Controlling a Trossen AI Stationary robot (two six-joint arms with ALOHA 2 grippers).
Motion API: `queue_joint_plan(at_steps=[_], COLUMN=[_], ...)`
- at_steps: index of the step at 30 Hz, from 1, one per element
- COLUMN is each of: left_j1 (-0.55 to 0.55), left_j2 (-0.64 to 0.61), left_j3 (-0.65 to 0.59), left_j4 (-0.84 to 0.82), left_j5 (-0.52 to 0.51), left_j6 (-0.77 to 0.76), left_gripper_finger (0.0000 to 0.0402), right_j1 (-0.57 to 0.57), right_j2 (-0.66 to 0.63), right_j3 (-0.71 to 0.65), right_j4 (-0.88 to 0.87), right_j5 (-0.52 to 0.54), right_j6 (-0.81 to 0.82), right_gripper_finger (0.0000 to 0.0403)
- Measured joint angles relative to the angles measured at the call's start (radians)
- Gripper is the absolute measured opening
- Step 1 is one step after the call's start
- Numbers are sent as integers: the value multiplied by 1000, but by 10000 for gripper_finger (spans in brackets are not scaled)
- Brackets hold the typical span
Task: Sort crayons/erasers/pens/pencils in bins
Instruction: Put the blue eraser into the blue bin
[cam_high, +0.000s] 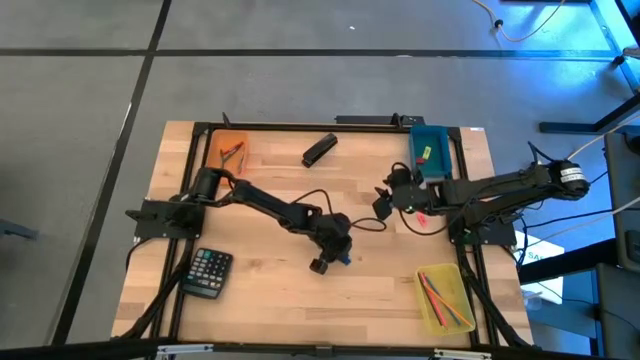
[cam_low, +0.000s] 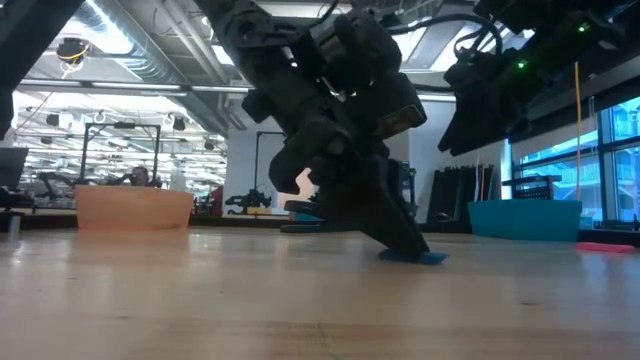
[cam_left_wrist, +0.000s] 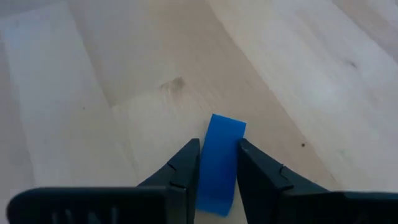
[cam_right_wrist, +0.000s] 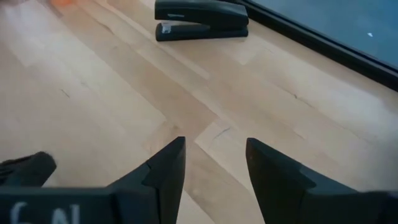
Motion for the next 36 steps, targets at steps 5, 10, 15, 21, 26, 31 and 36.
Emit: queue_joint_plan(at_steps=[5, 10, 15, 21, 26, 31, 36], left_j1=[-1, -17, 15, 104, 194, 266, 295], left_j2=[-63, -136, -170, -145, -82, 30, 148], left_j3=[-6, -2, -2, -1, 1, 133, 321], left_j4=[-30, -30, 17, 185, 451, 512, 504], left_j5=[-143, -347, -446, -328, -176, -94, -83], left_j6=[0, 3, 12, 3, -75, -116, -121], left_gripper_finger=[81, 82, 84, 84, 84, 83, 77], right_j1=[37, 73, 106, 156, 198, 215, 188], right_j2=[0, -1, -4, -10, -10, -10, -10], right_j3=[0, 0, 9, 118, 275, 375, 386], right_j4=[0, -9, -81, -342, -570, -778, -949], right_j5=[24, 22, 23, 99, 182, 268, 349], right_j6=[17, 20, 68, 140, 140, 116, 155], right_gripper_finger=[171, 171, 171, 171, 171, 171, 171])
